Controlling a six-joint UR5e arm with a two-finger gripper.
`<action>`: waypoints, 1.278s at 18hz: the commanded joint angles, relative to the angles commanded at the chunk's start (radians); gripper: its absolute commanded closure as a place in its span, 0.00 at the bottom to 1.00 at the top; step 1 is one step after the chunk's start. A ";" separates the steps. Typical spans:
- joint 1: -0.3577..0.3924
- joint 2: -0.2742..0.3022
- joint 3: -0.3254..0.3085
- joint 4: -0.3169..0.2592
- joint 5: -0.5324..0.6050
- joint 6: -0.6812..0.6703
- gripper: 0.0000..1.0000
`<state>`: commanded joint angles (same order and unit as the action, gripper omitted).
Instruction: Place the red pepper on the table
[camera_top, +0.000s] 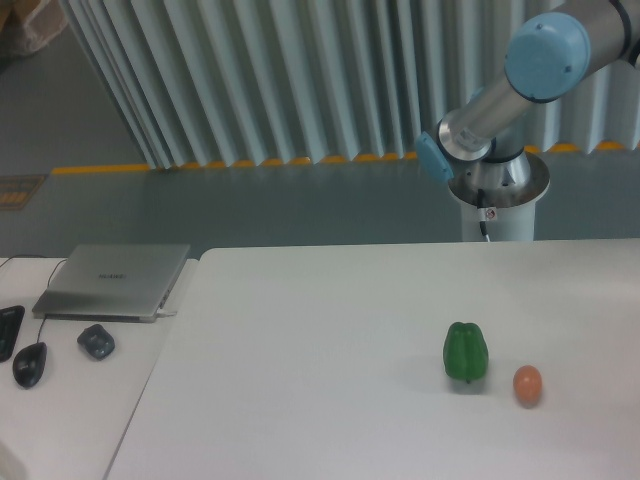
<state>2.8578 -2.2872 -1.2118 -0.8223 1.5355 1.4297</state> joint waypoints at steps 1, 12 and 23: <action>0.000 -0.005 -0.002 0.003 0.002 0.000 0.00; -0.003 -0.038 -0.003 0.014 0.002 0.002 0.00; -0.009 0.050 -0.035 -0.006 0.003 0.003 0.35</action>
<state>2.8486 -2.2367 -1.2470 -0.8283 1.5386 1.4327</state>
